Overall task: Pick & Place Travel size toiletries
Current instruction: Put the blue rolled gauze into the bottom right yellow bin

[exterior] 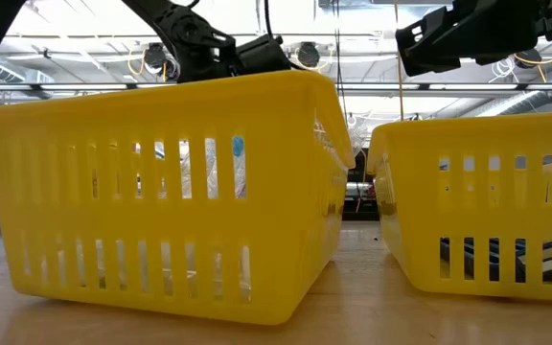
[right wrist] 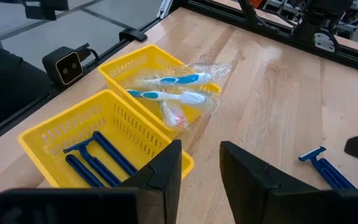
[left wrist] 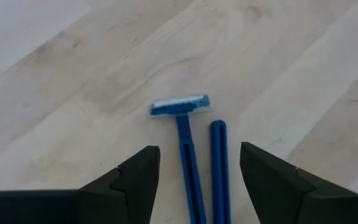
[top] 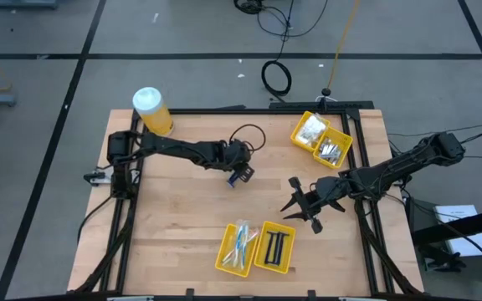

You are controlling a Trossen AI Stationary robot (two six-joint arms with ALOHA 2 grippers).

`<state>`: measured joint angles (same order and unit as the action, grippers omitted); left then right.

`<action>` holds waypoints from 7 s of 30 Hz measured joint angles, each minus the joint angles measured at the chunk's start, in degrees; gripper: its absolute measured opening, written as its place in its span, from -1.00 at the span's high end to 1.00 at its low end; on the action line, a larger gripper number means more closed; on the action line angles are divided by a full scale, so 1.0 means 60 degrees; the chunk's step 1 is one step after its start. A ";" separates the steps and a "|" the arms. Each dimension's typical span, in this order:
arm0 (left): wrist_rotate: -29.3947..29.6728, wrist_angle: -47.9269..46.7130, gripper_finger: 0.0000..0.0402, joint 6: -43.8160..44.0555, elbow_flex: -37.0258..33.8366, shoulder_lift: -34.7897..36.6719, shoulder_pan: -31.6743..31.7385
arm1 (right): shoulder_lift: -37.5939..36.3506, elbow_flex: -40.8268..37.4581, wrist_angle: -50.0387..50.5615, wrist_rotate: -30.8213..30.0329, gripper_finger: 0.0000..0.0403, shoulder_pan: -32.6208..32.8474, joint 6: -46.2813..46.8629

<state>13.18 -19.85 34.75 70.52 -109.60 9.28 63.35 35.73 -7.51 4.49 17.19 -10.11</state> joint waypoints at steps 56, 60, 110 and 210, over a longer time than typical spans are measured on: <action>-0.0402 -0.0245 -0.20 -0.0250 -0.0011 -0.0601 0.0331 | 0.0000 0.0000 0.0058 0.0000 0.51 0.0000 0.0000; -0.0571 -0.0114 -0.20 -0.0251 -0.0011 -0.0522 0.0346 | 0.0000 0.0000 0.0081 0.0000 0.51 -0.0002 0.0000; -0.0422 -0.0892 0.91 -0.0541 0.0004 -0.0863 -0.0130 | -0.0004 0.0000 0.0166 -0.0048 0.51 -0.0003 0.0073; 0.0144 0.4185 -0.42 -0.4238 0.0189 0.3152 -0.3683 | 0.2888 0.0000 -0.3983 0.0954 0.37 0.1803 0.3787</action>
<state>14.04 5.26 9.32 71.66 -90.70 -12.82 80.68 35.73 -31.41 10.21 28.01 12.61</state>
